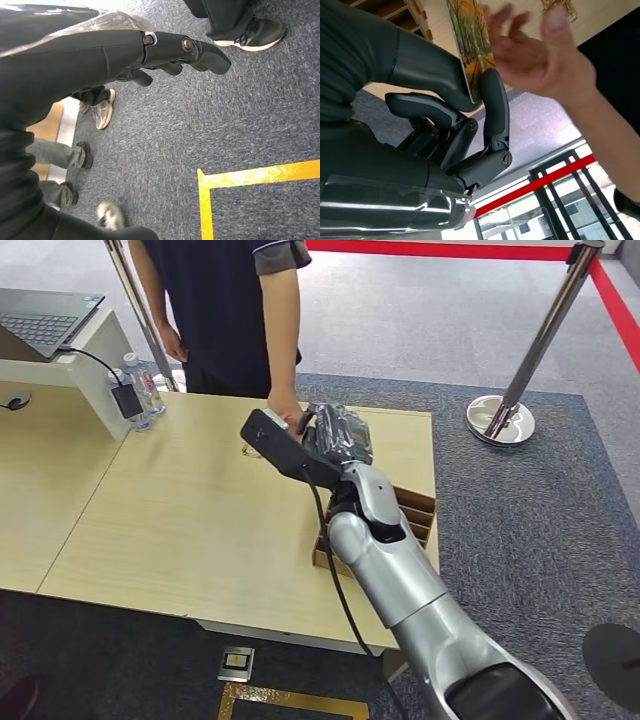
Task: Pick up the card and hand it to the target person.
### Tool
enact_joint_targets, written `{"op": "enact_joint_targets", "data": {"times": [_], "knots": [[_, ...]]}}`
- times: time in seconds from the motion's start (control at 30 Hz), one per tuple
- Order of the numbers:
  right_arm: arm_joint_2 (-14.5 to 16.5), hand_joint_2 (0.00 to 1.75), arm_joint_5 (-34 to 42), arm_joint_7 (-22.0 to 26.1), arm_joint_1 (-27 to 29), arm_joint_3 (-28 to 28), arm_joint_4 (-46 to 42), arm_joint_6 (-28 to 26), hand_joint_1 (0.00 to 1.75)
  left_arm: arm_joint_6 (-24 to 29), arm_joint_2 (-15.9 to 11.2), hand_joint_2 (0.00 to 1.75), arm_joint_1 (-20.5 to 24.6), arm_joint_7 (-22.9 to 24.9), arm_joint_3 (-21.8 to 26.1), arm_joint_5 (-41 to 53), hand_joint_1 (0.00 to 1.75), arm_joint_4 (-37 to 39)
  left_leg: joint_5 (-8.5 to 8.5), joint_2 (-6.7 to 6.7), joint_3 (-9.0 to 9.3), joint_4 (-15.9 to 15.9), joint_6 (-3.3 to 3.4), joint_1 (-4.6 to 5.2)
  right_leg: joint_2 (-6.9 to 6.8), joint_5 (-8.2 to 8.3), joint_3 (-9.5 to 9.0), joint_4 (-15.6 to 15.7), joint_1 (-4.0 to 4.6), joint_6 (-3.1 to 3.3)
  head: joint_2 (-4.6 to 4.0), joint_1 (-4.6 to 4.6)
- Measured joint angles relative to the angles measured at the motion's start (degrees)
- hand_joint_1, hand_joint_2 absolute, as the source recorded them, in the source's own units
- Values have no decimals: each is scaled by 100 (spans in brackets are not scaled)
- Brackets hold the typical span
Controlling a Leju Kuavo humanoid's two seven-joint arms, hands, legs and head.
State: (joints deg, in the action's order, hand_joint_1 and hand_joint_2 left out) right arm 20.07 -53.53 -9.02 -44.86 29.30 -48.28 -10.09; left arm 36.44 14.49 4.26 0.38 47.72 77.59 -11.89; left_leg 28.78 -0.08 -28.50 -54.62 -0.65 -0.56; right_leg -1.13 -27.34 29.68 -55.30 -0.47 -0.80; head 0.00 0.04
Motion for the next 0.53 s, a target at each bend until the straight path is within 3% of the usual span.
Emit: {"op": "enact_joint_targets", "data": {"times": [0.2,0.3,0.43,0.47,0.53], "knots": [[28,175,181,-17,-321,4,337,-133,168,0,-1,175,1,-11,-1,-42,0,0,0,0,0,0,0,0,0,0,0,0,0,0,0,0],[45,175,239,-11,-397,8,450,-147,147,0,-2,175,1,-34,0,-51,0,0,0,-1,0,0,0,0,0,0,0,0,0,0,0,-1],[49,175,274,-4,-426,19,551,-148,14,0,-2,175,1,-49,1,-58,0,0,0,-1,-1,0,0,0,0,0,0,0,0,0,0,0],[49,175,287,1,-428,25,578,-152,0,0,-2,175,1,-49,1,-61,0,0,0,-1,-1,0,0,0,0,0,0,0,0,0,0,0],[50,175,307,8,-429,39,625,-166,0,0,-2,175,1,-49,2,-66,0,0,0,-1,-2,0,0,0,0,0,0,0,0,0,0,0]]}}
